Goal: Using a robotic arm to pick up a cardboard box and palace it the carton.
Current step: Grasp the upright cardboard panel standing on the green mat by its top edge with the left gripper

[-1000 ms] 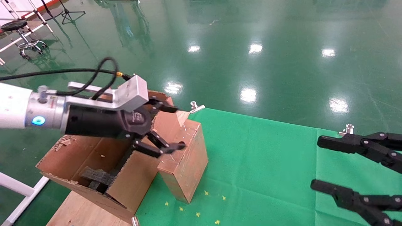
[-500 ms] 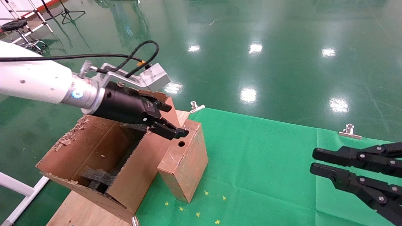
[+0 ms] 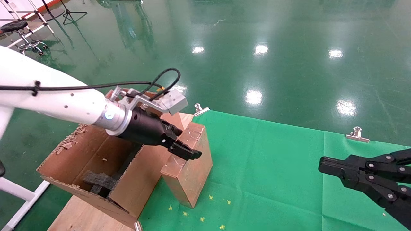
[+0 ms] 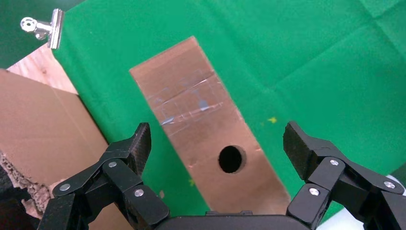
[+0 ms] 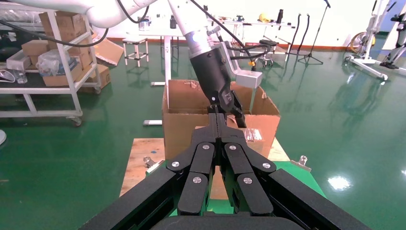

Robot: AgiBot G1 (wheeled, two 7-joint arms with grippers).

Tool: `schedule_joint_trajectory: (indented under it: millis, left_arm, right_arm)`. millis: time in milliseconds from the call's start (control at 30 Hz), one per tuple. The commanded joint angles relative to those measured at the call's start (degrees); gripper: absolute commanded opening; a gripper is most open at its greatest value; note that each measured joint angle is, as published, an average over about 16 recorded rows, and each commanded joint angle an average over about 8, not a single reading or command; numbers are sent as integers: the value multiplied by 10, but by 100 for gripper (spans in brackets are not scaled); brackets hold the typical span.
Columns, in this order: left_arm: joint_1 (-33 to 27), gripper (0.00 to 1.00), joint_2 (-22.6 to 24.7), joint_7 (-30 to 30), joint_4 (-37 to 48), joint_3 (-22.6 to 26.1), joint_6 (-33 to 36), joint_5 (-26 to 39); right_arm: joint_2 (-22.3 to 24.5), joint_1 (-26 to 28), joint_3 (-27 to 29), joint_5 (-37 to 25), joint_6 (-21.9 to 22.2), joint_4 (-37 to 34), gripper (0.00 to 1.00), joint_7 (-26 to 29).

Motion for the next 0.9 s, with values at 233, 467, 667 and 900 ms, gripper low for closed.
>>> schedule_joint_trajectory:
  millis: [233, 467, 667, 900]
  left_arm:
    - [18, 100, 4, 0, 0, 7, -18, 10]
    - [23, 81, 5, 2, 0, 9, -23, 13]
    - [22, 7, 5, 2, 0, 9, -23, 12]
    - [21, 0, 5, 2, 0, 8, -22, 11]
  right_arm:
    - [0, 0, 0, 0, 0, 0, 10, 0]
    - [0, 0, 0, 0, 0, 0, 95, 0]
    - [0, 0, 0, 0, 0, 0, 100, 0]
    - [0, 0, 0, 0, 0, 0, 100, 0]
